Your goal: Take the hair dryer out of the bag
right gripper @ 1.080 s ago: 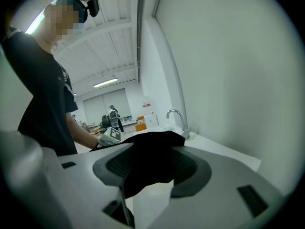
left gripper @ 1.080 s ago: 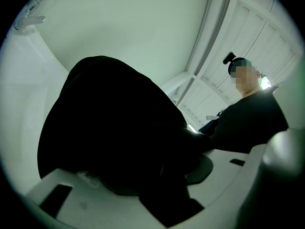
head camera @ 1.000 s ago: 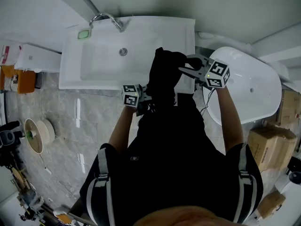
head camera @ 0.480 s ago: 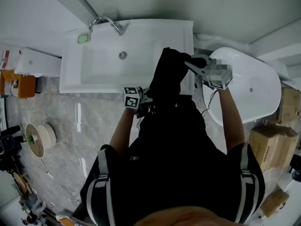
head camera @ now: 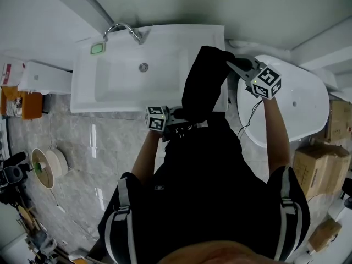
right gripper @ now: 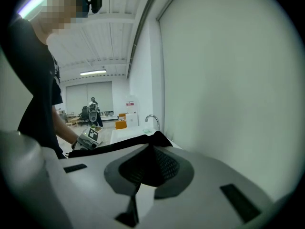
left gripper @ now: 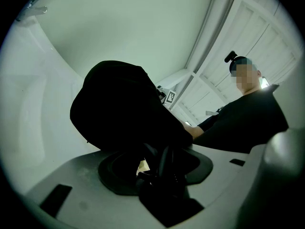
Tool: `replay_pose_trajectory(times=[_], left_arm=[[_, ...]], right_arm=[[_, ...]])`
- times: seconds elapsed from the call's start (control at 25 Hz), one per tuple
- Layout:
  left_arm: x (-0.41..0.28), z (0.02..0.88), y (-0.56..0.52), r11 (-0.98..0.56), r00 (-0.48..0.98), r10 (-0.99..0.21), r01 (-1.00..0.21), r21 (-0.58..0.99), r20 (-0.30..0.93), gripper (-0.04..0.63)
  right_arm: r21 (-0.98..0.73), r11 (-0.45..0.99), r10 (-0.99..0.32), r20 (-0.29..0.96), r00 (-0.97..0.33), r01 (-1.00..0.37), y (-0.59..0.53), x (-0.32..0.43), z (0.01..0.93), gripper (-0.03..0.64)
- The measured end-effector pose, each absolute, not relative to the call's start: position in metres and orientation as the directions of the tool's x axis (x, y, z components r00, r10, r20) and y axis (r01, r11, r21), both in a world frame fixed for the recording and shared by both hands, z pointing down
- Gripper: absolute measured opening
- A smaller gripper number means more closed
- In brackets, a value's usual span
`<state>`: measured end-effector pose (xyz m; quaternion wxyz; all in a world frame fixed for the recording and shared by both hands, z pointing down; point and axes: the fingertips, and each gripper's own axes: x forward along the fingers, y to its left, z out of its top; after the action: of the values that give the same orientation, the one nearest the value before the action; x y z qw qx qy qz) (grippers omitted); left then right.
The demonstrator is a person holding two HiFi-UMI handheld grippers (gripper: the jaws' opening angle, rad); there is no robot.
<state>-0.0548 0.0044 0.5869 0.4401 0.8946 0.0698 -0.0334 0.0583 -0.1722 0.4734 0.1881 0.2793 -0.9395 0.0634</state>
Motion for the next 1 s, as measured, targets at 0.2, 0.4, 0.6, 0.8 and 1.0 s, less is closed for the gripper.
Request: replay_pose_trajectory(times=[0.2, 0.4, 0.6, 0.8, 1.0], left_arm=[[-0.054, 0.590, 0.006, -0.600, 0.988, 0.089, 0.157, 0.784, -0.129, 0.195], [-0.051, 0.593, 0.007, -0.605, 0.988, 0.078, 0.155, 0.781, -0.136, 0.195], [-0.051, 0.590, 0.007, -0.600, 0.989, 0.060, 0.145, 0.787, -0.137, 0.195], [-0.052, 0.590, 0.005, -0.599, 0.990, 0.049, 0.132, 0.790, -0.129, 0.195], [-0.048, 0.588, -0.001, -0.613, 0.993, 0.017, 0.104, 0.783, -0.118, 0.195]], right_arm=[[0.054, 0.807, -0.564, 0.369, -0.739, -0.589, -0.183, 0.072, 0.456, 0.072], [0.104, 0.761, -0.635, 0.320, -0.703, -0.640, -0.195, 0.088, 0.434, 0.072], [0.138, 0.743, -0.662, 0.299, -0.688, -0.655, -0.208, 0.097, 0.415, 0.072], [0.156, 0.728, -0.682, 0.269, -0.680, -0.668, -0.223, 0.104, 0.400, 0.072], [0.177, 0.717, -0.697, 0.225, -0.681, -0.675, -0.239, 0.114, 0.381, 0.072]])
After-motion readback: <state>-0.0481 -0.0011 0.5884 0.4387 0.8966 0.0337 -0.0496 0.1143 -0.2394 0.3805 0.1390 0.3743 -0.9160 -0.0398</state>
